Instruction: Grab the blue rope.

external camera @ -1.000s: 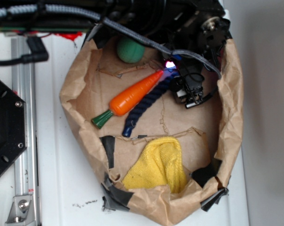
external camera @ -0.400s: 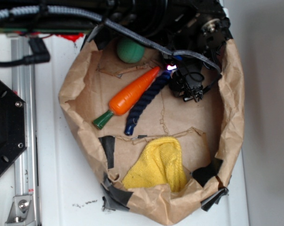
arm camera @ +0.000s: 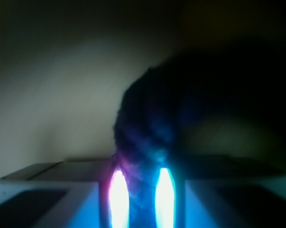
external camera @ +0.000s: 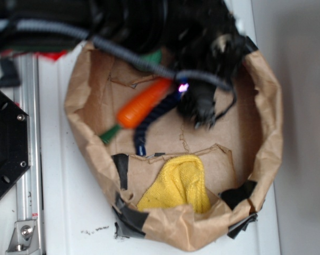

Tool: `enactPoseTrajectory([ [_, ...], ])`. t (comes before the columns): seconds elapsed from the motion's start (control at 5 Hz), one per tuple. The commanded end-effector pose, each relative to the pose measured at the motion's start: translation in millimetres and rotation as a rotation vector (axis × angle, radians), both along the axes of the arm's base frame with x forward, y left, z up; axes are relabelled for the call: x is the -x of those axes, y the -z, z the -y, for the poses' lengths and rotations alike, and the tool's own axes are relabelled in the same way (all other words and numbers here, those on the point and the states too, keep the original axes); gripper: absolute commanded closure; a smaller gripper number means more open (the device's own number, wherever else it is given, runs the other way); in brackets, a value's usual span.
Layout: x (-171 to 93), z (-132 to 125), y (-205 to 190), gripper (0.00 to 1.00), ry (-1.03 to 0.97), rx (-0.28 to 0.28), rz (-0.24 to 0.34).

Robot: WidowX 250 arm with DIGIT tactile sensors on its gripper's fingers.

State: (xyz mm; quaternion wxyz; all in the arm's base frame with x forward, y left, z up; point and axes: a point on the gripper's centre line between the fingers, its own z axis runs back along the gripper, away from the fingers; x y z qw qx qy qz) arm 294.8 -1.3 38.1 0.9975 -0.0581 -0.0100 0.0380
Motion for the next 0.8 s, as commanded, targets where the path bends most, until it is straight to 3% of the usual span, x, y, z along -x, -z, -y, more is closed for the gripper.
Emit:
enactPoseTrajectory([
  [0.0,9.5,42.4,-91.5,1.00,0.071,-0.061,0.096],
  [0.2,15.0,32.8,-100.2,1.00,0.061,-0.090,0.099],
  [0.4,21.8,9.7,-106.3,1.00,0.000,-0.050,0.101],
  [0.6,25.7,-1.2,-108.2,1.00,-0.020,-0.142,0.097],
])
